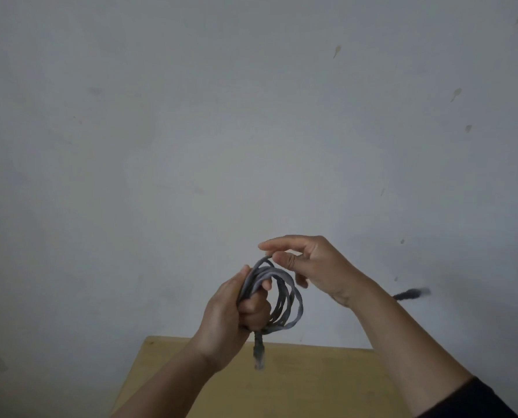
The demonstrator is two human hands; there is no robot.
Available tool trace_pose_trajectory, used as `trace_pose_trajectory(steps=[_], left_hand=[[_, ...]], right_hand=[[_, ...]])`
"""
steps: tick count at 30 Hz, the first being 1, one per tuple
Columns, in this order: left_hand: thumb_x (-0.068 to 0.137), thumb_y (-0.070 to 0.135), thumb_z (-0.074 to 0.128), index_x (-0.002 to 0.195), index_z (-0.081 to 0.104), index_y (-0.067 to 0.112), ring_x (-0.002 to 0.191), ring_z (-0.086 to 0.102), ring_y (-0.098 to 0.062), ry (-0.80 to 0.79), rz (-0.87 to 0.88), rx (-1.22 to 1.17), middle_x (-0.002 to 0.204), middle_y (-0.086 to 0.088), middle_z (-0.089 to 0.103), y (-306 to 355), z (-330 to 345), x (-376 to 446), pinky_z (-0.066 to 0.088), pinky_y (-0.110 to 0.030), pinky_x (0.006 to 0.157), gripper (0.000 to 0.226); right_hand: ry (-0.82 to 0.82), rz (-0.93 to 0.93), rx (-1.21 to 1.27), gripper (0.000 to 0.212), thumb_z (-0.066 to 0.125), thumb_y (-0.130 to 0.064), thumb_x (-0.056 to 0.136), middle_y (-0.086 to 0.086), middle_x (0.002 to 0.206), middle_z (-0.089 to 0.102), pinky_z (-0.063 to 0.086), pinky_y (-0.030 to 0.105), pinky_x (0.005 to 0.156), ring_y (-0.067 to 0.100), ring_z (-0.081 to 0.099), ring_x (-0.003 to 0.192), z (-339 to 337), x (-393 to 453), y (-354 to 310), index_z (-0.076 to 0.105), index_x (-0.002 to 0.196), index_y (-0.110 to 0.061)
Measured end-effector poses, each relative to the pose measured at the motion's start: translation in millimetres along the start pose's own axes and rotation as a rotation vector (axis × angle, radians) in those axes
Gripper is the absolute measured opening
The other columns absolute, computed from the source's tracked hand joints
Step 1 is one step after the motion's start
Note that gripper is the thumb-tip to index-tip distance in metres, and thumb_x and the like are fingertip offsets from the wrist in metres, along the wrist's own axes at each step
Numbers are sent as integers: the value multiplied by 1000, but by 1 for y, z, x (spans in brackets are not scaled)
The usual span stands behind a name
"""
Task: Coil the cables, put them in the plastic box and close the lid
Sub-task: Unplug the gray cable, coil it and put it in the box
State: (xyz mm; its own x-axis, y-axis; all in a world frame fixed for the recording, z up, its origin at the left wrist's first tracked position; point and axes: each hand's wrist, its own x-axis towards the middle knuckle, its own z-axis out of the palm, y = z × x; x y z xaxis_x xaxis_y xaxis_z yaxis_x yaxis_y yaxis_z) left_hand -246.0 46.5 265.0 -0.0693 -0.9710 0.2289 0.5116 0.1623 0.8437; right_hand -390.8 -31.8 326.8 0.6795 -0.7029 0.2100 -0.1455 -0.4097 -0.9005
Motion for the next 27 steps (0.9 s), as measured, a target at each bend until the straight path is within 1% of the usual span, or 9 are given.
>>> trace_pose_trajectory(steps=[3, 5, 7, 10, 12, 16, 19, 24, 27], left_hand=[[91, 42, 36, 65, 54, 14, 38, 16, -5, 103, 30, -15, 44, 12, 22, 7, 0, 6, 15, -23, 41, 42], [94, 40, 32, 62, 49, 14, 39, 14, -7, 229, 42, 27, 44, 10, 20, 11, -1, 10, 13, -24, 43, 45], [98, 40, 29, 61, 44, 14, 40, 13, -8, 351, 56, 80, 45, 9, 19, 13, -4, 14, 12, -24, 43, 47], [99, 42, 29, 65, 42, 12, 41, 16, -9, 450, 48, 201, 46, 9, 19, 11, -6, 17, 18, -21, 41, 47], [98, 42, 29, 69, 46, 9, 42, 20, -10, 487, 58, 303, 46, 9, 23, 7, -5, 18, 24, -21, 42, 47], [98, 38, 29, 83, 55, 15, 41, 38, -8, 470, 206, 625, 54, 4, 36, -3, -7, 13, 39, -21, 44, 38], [90, 43, 32, 94, 52, 30, 48, 52, -6, 404, 322, 861, 59, 4, 48, -6, -10, 8, 47, -22, 49, 24], [100, 27, 31, 87, 58, 19, 45, 36, -7, 433, 305, 738, 50, 14, 40, -2, -9, 16, 36, -26, 46, 30], [101, 21, 31, 85, 57, 11, 45, 29, -8, 417, 275, 650, 49, 13, 34, 3, -8, 20, 29, -23, 44, 32]], right_hand=[[-34, 20, 91, 27, 48, -28, 94, 3, 100, 69, 47, 28, 53, 29, 42, 61, 8, -1, 8, 67, 113, -28], [-53, 60, 151, 36, 45, -42, 91, 4, 104, 69, 43, 25, 48, 23, 29, 48, 7, -2, 8, 64, 117, -27], [-91, 71, 90, 45, 53, -57, 81, -6, 96, 68, 37, 21, 46, 13, 29, 46, 5, -6, 8, 62, 118, -33], [-34, 101, -94, 44, 75, -40, 74, -12, 85, 68, 32, 10, 49, 1, 45, 46, 11, -8, 11, 62, 115, -34], [50, 82, -114, 32, 72, -26, 80, -12, 75, 66, 35, 7, 45, -6, 51, 45, 16, -7, 13, 65, 111, -25], [115, 90, -76, 11, 60, -14, 89, -19, 47, 52, 30, 8, 38, -1, 42, 35, 16, -4, 19, 68, 97, -16], [110, 112, -34, 12, 61, -14, 89, -15, 46, 42, 24, 15, 39, 5, 25, 38, 14, -5, 22, 70, 88, -22], [49, 86, 53, 19, 61, -13, 88, 10, 69, 39, 20, 27, 45, 29, 19, 57, 14, -6, 22, 72, 94, -27], [42, 64, -7, 24, 62, -20, 88, 0, 72, 54, 31, 27, 46, 30, 28, 58, 12, -10, 16, 69, 103, -37]])
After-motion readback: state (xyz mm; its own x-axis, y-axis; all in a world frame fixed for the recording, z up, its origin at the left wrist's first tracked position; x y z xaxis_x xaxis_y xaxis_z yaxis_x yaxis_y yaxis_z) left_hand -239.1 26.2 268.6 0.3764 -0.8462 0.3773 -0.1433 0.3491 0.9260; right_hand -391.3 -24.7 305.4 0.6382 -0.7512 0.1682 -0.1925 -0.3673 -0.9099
